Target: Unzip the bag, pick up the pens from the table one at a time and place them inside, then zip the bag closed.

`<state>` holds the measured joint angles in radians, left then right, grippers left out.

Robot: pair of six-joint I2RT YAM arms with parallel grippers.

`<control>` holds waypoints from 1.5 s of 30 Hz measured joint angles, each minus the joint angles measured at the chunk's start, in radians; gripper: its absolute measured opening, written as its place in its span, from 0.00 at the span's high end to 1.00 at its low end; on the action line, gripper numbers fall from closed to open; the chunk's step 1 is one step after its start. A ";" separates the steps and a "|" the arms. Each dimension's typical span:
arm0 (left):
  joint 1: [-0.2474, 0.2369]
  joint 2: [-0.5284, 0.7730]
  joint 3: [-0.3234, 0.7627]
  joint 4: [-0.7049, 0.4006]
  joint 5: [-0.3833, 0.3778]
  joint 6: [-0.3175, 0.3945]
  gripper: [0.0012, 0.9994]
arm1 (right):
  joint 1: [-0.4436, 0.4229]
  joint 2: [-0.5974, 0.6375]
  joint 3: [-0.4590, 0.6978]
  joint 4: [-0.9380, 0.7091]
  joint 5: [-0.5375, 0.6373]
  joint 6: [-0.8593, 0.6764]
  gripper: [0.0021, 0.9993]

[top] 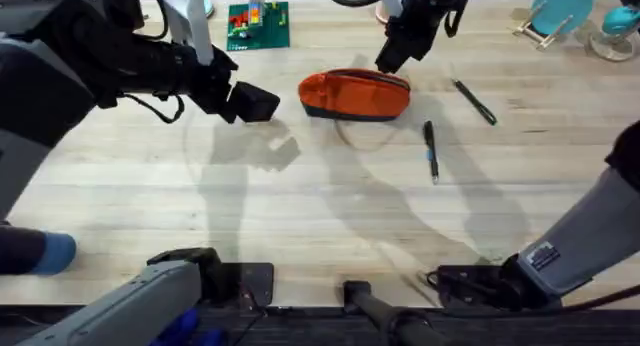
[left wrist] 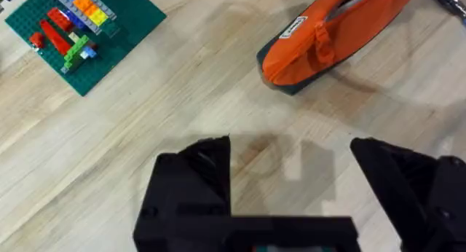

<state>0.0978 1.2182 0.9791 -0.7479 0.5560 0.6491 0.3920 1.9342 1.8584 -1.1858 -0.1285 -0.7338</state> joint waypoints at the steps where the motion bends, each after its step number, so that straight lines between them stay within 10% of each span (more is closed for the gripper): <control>1: 0.000 0.000 0.000 0.000 0.000 0.000 0.01 | 0.000 0.003 0.000 0.000 0.000 0.000 0.97; 45: 0.000 0.000 0.000 0.000 0.000 -0.002 0.01 | 0.000 0.161 -0.009 0.034 -0.018 0.000 0.89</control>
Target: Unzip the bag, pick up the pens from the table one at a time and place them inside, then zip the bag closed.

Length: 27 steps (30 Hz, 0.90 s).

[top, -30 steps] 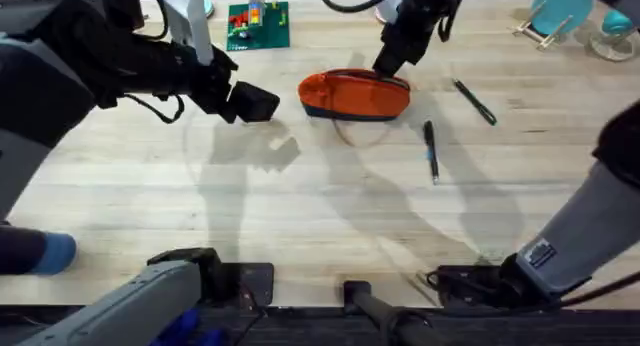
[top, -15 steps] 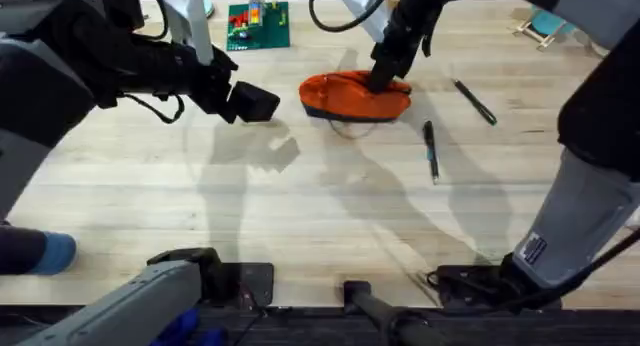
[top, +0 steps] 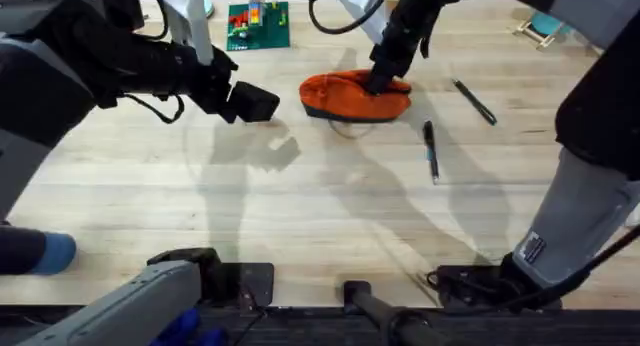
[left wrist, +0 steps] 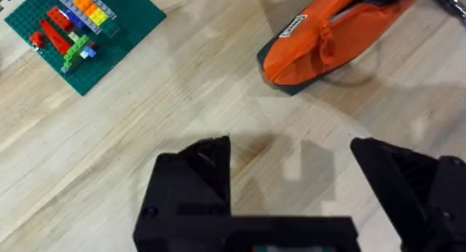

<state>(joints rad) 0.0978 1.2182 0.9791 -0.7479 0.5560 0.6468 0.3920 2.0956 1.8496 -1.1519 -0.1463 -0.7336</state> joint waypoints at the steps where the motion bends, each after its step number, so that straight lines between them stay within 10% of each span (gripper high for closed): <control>1: 0.000 0.000 0.000 0.000 0.000 0.000 0.01 | 0.000 0.000 0.000 0.000 0.000 -0.001 0.84; 7: 0.000 0.000 0.000 0.000 0.000 0.000 0.01 | 0.001 0.000 -0.001 0.007 -0.011 -0.013 0.04; 27: 0.000 0.000 0.000 0.000 0.000 0.000 0.01 | 0.002 0.000 -0.002 0.006 -0.011 -0.015 0.00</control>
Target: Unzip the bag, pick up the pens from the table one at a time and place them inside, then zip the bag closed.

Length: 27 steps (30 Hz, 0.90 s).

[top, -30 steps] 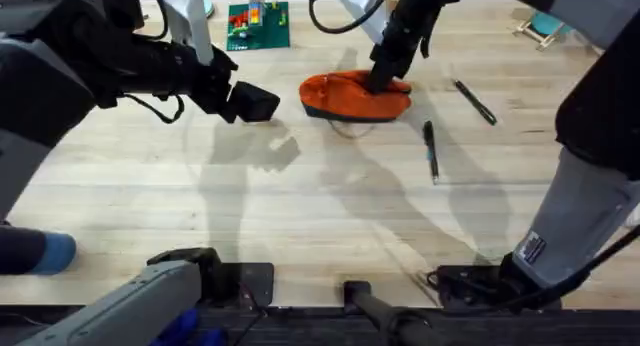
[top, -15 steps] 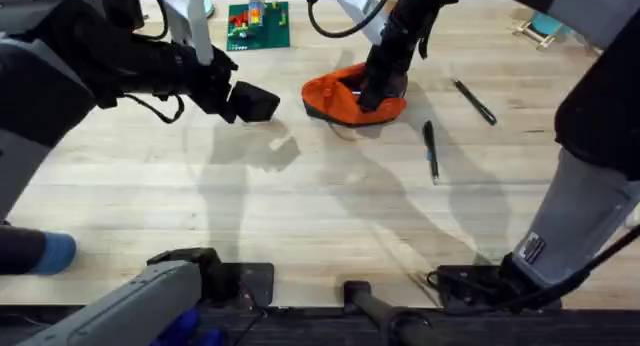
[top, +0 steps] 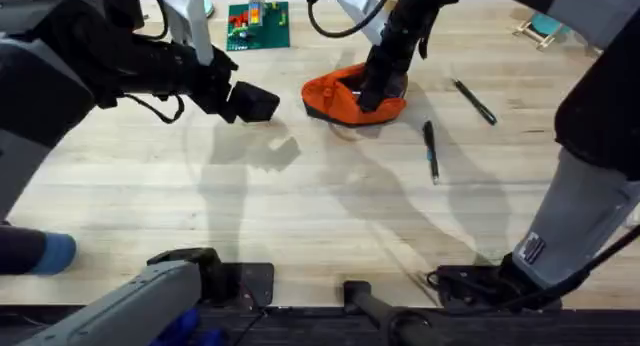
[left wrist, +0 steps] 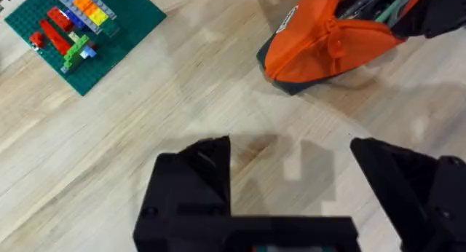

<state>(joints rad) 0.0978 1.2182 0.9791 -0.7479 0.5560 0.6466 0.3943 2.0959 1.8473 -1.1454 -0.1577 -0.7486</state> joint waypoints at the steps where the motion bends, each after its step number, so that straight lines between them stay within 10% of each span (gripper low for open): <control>1: 0.000 0.000 0.000 0.000 0.000 0.000 0.01 | 0.000 0.000 0.000 0.000 0.000 0.000 0.00; 20: 0.000 0.000 0.000 0.000 0.000 0.000 0.01 | 0.000 -0.017 -0.002 -0.023 0.000 0.016 0.00; 27: 0.000 0.000 0.000 0.000 0.000 0.000 0.01 | -0.010 -0.200 -0.006 -0.034 0.008 0.036 0.00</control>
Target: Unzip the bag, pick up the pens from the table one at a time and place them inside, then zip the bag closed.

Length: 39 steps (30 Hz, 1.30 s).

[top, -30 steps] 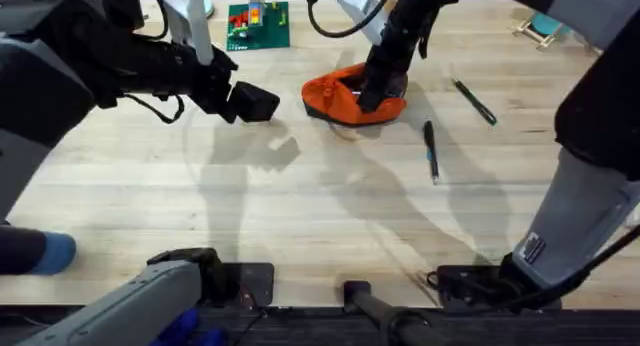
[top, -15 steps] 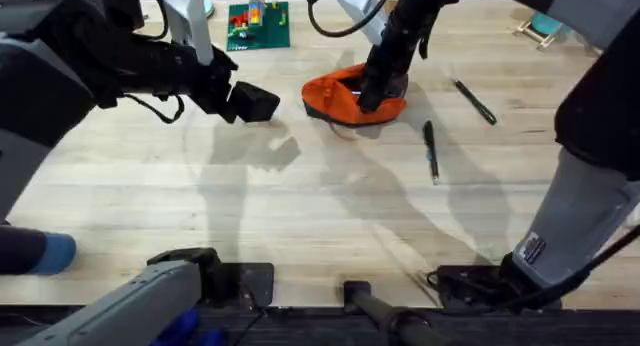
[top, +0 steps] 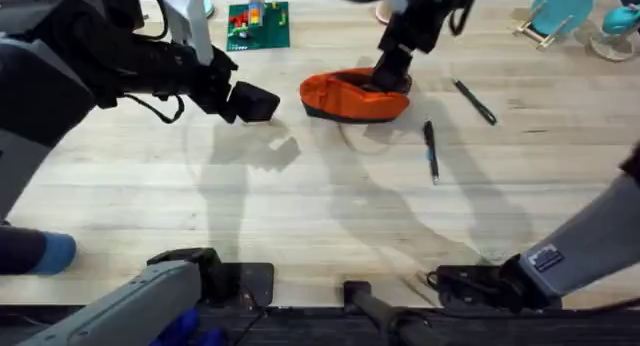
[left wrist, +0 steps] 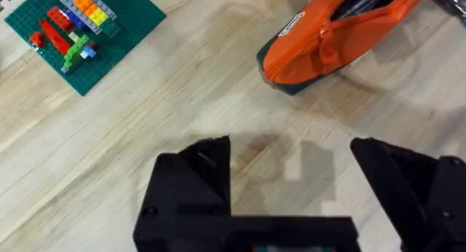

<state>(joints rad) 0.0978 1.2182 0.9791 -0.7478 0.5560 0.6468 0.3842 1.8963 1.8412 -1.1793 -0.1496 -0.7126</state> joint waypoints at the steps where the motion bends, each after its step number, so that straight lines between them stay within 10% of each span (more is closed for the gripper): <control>1: 0.000 0.000 0.000 0.000 0.000 0.000 0.01 | -0.005 -0.018 0.000 0.000 0.005 0.010 0.00; 24: 0.000 0.000 0.000 -0.001 0.000 0.000 0.01 | -0.470 -0.111 0.000 -0.051 0.125 0.231 0.00; 39: 0.000 0.000 0.000 -0.001 0.000 0.000 0.00 | -0.543 -0.109 0.000 -0.049 0.102 0.234 0.00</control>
<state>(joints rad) 0.0978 1.2182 0.9791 -0.7486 0.5560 0.6467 -0.1593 1.7875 1.8412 -1.2284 -0.0477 -0.4786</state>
